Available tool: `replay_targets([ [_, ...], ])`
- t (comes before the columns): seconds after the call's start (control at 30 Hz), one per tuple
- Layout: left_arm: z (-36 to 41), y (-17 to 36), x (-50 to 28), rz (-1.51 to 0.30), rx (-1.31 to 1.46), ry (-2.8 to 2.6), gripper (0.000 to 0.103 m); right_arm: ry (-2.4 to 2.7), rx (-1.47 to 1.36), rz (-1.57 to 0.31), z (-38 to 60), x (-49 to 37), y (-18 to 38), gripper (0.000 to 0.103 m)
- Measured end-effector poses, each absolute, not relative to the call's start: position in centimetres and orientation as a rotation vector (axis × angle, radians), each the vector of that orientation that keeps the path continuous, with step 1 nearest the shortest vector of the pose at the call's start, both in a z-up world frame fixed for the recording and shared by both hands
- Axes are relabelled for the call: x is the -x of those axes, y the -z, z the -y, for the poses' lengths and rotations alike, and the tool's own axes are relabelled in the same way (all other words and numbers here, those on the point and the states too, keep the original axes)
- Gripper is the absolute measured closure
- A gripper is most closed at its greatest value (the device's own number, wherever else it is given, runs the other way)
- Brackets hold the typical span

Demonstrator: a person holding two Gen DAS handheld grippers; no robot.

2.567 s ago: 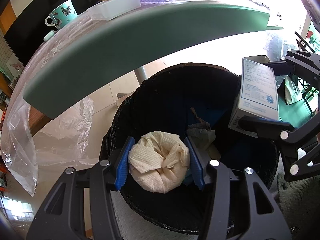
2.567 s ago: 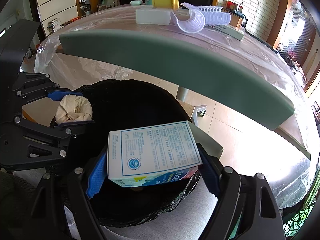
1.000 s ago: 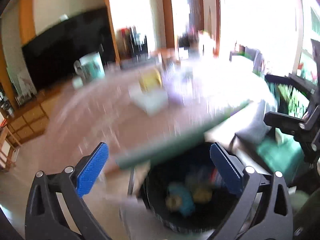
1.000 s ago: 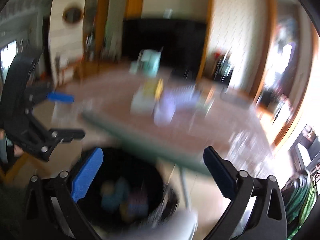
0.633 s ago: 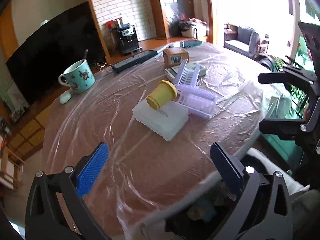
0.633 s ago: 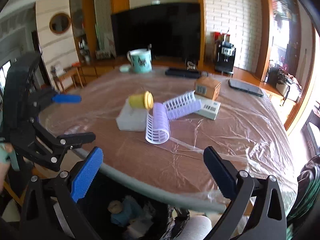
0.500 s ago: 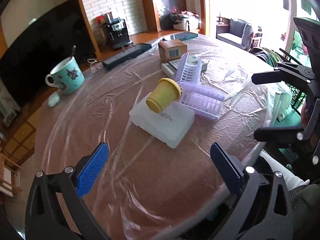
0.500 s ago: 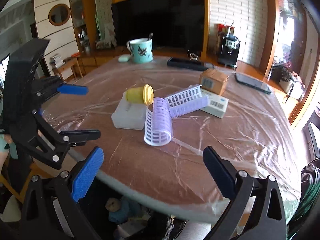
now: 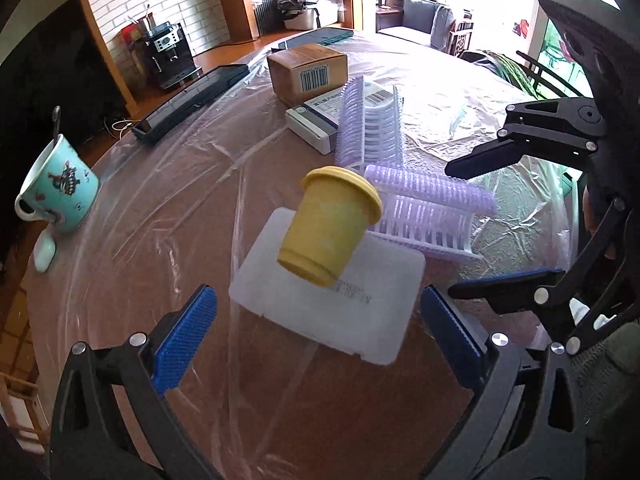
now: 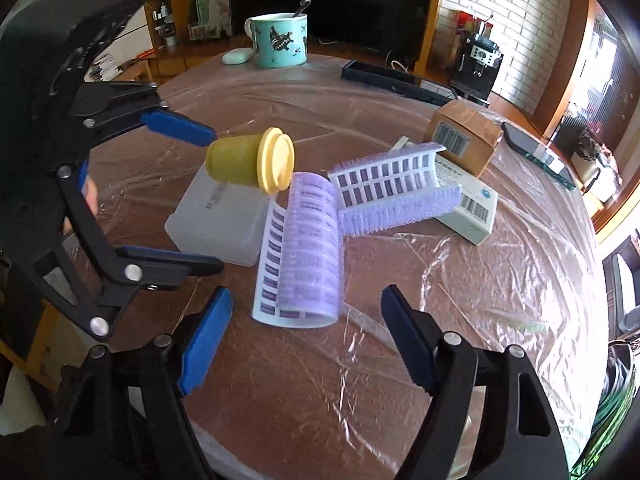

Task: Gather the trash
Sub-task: 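Move both open tools back toward the yellow cup and lilac racks, then grasp the white plastic container with the left tool while the right tool grasps a lilac roller rack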

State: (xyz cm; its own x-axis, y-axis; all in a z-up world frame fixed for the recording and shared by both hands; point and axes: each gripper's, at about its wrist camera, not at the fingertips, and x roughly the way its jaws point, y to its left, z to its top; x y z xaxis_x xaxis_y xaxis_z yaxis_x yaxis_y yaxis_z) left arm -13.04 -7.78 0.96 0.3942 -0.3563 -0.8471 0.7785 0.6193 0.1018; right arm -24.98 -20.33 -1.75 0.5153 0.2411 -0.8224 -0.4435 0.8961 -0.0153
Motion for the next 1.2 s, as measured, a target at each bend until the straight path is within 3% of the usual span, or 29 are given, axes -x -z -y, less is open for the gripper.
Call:
replay_targets([
  [0.3, 7.9, -0.1, 11.6, -0.928, -0.495, 0.831, 0.006, -0.435, 0.215, -0.952, 20.8, 24.5, 1.7, 0.040],
  [0.47, 7.5, -0.3, 12.2, -0.930, -0.458, 0.805, 0.016, -0.440, 0.188, -0.939, 21.3, 24.3, 1.6, 0.061],
  [0.73, 5.9, -1.1, 12.6, -1.050, -0.215, 0.760, 0.018, -0.521, -0.014, -0.929, 23.0, 25.1, 0.8, 0.061],
  [1.2, 4.6, -1.1, 16.0, -1.007, -0.115, 0.686, 0.019, -0.534, -0.104, -0.905, 24.0, 27.4, 1.0, 0.061],
])
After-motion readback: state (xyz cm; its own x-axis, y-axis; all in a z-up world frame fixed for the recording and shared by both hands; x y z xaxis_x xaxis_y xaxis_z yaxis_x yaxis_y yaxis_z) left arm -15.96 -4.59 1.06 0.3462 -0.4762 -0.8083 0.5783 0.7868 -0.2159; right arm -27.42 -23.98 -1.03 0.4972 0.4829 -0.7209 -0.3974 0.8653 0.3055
